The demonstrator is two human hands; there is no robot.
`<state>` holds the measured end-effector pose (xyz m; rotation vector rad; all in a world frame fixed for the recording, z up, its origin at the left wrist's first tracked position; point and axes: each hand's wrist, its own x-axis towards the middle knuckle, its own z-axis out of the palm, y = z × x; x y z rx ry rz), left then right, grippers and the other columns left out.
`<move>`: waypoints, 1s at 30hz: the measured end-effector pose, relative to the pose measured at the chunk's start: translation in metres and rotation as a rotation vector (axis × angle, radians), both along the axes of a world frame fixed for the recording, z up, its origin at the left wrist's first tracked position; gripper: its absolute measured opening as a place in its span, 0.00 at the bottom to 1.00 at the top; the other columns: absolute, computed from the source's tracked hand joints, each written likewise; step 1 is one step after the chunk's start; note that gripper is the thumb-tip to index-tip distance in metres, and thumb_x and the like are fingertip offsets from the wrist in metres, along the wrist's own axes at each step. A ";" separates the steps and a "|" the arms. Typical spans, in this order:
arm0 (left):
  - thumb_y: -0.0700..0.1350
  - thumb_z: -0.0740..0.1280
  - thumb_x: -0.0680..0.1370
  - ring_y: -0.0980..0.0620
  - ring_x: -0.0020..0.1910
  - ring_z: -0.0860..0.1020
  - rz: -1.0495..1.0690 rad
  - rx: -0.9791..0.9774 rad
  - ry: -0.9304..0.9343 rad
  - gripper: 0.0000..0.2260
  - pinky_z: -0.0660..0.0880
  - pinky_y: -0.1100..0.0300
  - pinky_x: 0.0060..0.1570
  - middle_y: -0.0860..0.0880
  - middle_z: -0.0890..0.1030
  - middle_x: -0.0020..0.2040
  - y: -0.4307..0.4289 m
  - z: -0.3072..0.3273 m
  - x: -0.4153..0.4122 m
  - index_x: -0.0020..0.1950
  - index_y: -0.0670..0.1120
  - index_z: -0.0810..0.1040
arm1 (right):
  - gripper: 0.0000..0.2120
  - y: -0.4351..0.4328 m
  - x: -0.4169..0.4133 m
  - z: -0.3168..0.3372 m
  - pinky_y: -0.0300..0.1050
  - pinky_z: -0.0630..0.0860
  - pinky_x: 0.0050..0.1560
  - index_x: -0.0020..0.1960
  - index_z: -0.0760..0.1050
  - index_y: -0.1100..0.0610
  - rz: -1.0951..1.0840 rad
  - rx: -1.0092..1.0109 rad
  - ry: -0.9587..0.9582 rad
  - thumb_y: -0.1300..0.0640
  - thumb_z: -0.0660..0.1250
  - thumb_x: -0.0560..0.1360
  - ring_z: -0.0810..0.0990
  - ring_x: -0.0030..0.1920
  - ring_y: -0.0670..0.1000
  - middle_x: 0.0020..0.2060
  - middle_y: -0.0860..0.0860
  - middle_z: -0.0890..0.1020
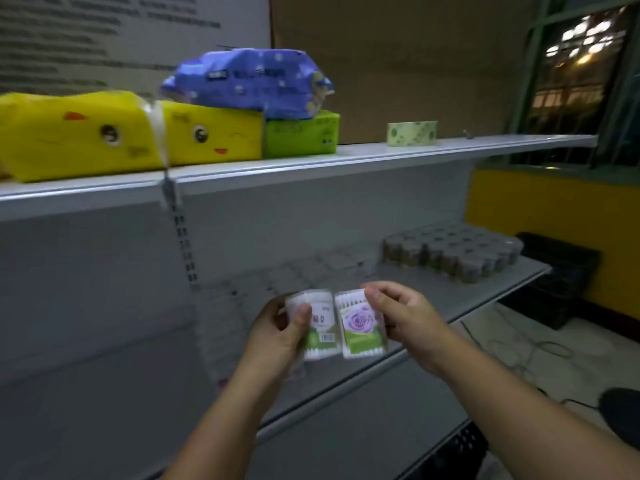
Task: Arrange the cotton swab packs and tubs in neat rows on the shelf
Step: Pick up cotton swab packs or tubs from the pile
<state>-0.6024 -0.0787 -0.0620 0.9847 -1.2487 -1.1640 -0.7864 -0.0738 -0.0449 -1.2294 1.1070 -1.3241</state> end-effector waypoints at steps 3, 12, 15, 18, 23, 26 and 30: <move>0.46 0.71 0.71 0.52 0.39 0.83 -0.019 -0.046 -0.002 0.08 0.78 0.62 0.33 0.49 0.85 0.41 -0.040 -0.001 -0.052 0.48 0.45 0.80 | 0.10 -0.024 -0.052 -0.006 0.39 0.76 0.34 0.46 0.79 0.55 -0.113 0.007 0.059 0.52 0.70 0.67 0.80 0.37 0.49 0.38 0.52 0.81; 0.44 0.76 0.68 0.53 0.44 0.81 -0.058 0.034 0.041 0.20 0.80 0.55 0.43 0.50 0.82 0.48 -0.152 -0.024 -0.212 0.57 0.47 0.76 | 0.12 -0.089 -0.204 0.004 0.44 0.79 0.40 0.54 0.77 0.59 -0.415 0.077 0.244 0.58 0.72 0.71 0.82 0.41 0.49 0.43 0.52 0.81; 0.59 0.73 0.61 0.54 0.41 0.81 -0.012 0.078 -0.077 0.28 0.78 0.58 0.37 0.52 0.82 0.48 -0.180 -0.051 -0.246 0.58 0.51 0.74 | 0.12 -0.103 -0.239 -0.004 0.53 0.78 0.50 0.54 0.77 0.58 -0.450 0.112 0.231 0.61 0.71 0.71 0.81 0.46 0.54 0.46 0.53 0.81; 0.63 0.71 0.58 0.49 0.41 0.82 0.015 0.123 -0.131 0.32 0.81 0.47 0.42 0.52 0.82 0.46 -0.206 -0.078 -0.269 0.58 0.52 0.75 | 0.11 -0.123 -0.264 -0.009 0.53 0.78 0.51 0.53 0.76 0.55 -0.425 0.116 0.247 0.62 0.71 0.72 0.80 0.50 0.55 0.49 0.53 0.80; 0.47 0.77 0.66 0.51 0.46 0.80 0.070 0.126 -0.193 0.21 0.80 0.52 0.45 0.51 0.82 0.49 -0.247 -0.105 -0.307 0.56 0.53 0.74 | 0.10 -0.171 -0.302 -0.004 0.49 0.78 0.50 0.50 0.76 0.53 -0.271 0.064 0.247 0.65 0.67 0.73 0.80 0.48 0.49 0.48 0.50 0.80; 0.45 0.78 0.66 0.51 0.50 0.79 0.126 0.103 -0.207 0.19 0.79 0.50 0.51 0.52 0.81 0.51 -0.266 -0.110 -0.326 0.50 0.58 0.74 | 0.08 -0.198 -0.327 0.001 0.46 0.78 0.48 0.48 0.77 0.53 -0.169 0.031 0.245 0.66 0.67 0.73 0.80 0.47 0.48 0.47 0.50 0.81; 0.45 0.76 0.64 0.52 0.52 0.79 0.180 0.063 -0.238 0.20 0.78 0.49 0.53 0.51 0.81 0.54 -0.278 -0.099 -0.338 0.51 0.58 0.75 | 0.08 -0.229 -0.359 0.005 0.34 0.78 0.36 0.47 0.78 0.57 -0.051 -0.002 0.198 0.68 0.66 0.73 0.82 0.38 0.41 0.43 0.49 0.82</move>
